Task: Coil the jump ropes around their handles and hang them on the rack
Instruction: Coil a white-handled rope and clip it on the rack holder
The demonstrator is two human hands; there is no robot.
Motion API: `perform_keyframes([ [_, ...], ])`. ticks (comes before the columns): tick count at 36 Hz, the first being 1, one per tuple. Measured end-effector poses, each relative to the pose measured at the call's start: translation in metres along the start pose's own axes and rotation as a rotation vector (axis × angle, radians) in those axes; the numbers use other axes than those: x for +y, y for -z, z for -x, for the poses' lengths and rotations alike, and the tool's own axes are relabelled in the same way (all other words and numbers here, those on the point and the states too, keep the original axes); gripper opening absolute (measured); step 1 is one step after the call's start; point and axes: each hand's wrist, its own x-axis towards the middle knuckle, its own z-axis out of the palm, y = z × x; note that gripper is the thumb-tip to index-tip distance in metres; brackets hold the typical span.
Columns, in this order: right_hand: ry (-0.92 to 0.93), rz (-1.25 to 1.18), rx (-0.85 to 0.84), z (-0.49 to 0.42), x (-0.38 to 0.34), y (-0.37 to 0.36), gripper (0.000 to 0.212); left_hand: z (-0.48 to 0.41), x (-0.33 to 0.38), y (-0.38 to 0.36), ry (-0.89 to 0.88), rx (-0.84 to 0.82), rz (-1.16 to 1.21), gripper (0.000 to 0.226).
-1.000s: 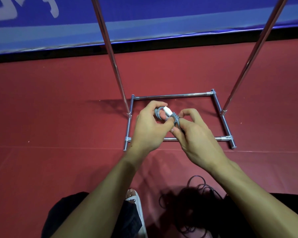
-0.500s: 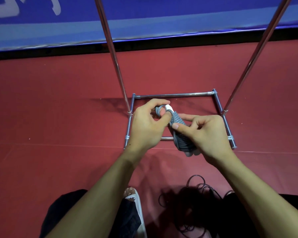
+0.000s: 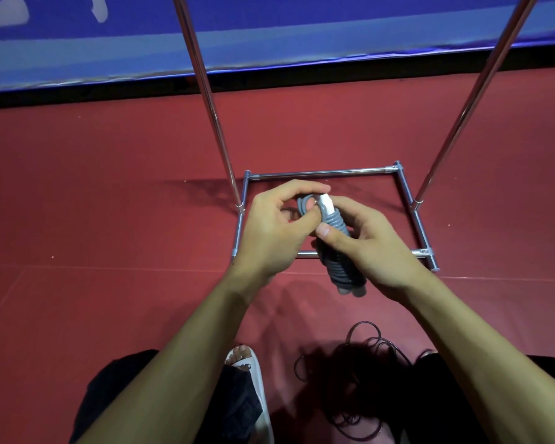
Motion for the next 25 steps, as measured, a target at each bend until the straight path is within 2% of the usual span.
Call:
perform_keyframes([
  [5, 0.008, -0.046, -0.010, 0.000, -0.001, 0.000, 0.036, 0.000, -0.001, -0.001, 0.009, -0.003, 0.024, 0.030],
  [10, 0.027, -0.062, 0.029, 0.000, 0.001, 0.000, 0.029, 0.001, -0.003, 0.000, 0.029, 0.012, 0.067, 0.033],
  [18, 0.107, -0.070, 0.153, 0.000, -0.002, -0.005, 0.015, 0.004, -0.001, -0.005, 0.168, 0.085, 0.252, 0.018],
  [22, 0.086, 0.023, 0.196, 0.002, -0.003, -0.006, 0.010, 0.005, 0.001, -0.010, 0.086, 0.118, 0.171, 0.011],
  [25, 0.085, 0.112, 0.221, 0.000, -0.003, -0.007, 0.007, 0.004, 0.001, -0.012, 0.050, 0.104, 0.116, 0.017],
])
